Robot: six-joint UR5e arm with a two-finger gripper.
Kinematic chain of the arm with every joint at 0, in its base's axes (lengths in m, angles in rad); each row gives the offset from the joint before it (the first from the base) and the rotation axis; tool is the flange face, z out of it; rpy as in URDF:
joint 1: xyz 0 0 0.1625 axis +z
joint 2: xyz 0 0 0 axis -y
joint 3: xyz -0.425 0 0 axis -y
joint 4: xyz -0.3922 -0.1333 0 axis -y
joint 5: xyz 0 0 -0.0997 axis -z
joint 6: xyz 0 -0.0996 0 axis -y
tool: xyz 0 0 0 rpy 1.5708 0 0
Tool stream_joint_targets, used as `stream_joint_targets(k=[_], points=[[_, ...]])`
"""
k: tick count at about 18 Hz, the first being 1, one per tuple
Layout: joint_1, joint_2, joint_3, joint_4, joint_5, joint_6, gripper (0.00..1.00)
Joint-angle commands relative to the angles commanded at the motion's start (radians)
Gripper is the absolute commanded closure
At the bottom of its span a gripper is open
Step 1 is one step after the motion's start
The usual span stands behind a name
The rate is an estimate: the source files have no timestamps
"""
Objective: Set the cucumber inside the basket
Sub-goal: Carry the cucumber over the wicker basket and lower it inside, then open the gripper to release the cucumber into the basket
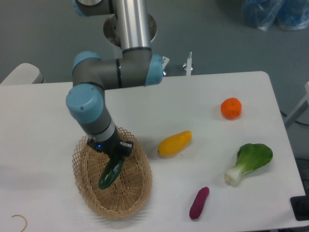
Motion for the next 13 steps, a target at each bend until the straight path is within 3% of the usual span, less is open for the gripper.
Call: stream_joint_targets(k=[4, 6, 7, 9, 13], points=[[-0.003, -0.012, -0.012, 0.006, 0.0, 0.0, 0.71], [-0.003, -0.015, -0.009, 0.006, 0.0, 0.002, 0.65], [-0.003, -0.015, -0.006, 0.006, 0.0, 0.005, 0.52], [-0.003, -0.014, 0.001, 0.006, 0.027, 0.014, 0.0], [-0.003, -0.003, 0.037, 0.009, 0.035, 0.011, 0.0]])
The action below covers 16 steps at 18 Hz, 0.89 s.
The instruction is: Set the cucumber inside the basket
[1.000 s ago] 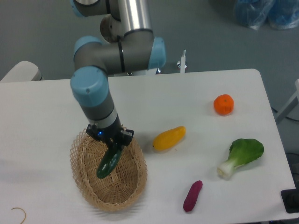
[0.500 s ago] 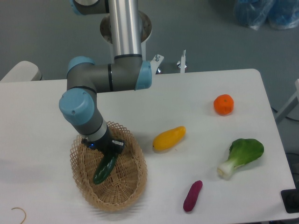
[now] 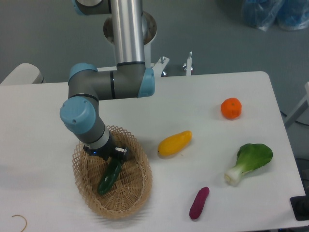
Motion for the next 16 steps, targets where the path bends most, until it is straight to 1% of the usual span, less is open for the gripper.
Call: stream_joint_targets(k=[2, 5, 7, 9, 12, 16], points=[[0.0, 0.0, 0.047, 0.0, 0.008, -0.009, 0.0], [0.006, 0.006, 0.086, 0.003, 0.003, 0.012, 0.0], [0.038, 0.015, 0.118, 0.002, 0.005, 0.056, 0.0], [0.083, 0.044, 0.129, -0.003, 0.003, 0.162, 0.0], [0.175, 0.109, 0.124, -0.02, -0.006, 0.387, 0.0], [0.274, 0.149, 0.124, -0.051, -0.026, 0.586, 0.0]])
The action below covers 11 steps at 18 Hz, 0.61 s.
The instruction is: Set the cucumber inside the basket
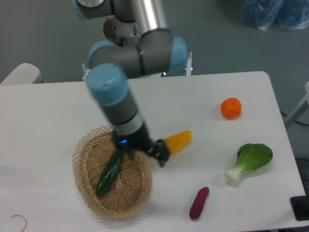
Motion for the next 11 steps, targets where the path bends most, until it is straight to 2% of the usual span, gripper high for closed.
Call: stream_joint_targets(k=[7, 11], points=[[0.175, 0.063, 0.0, -0.103, -0.115, 0.412, 0.0], [0.239, 0.084, -0.009, -0.114, -0.136, 0.62, 0.0]])
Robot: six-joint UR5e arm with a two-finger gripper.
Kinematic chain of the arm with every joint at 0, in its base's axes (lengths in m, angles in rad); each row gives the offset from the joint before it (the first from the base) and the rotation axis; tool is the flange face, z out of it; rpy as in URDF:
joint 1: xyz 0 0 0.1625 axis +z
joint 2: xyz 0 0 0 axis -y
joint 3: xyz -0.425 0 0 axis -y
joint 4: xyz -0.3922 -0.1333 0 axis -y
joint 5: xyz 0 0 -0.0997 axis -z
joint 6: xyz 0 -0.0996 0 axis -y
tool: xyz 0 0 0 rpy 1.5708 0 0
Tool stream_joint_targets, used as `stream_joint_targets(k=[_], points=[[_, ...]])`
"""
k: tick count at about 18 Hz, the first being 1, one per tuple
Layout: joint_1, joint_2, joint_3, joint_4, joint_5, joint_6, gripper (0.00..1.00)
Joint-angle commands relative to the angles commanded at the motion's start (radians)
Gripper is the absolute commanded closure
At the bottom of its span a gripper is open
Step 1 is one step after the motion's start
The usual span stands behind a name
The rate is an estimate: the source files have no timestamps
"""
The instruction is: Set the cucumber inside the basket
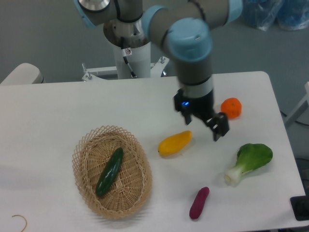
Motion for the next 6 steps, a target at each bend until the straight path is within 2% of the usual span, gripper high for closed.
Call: stream_joint_targets(k=[6], points=[[0.031, 0.002, -0.002, 0.008, -0.031, 0.033, 0.0]])
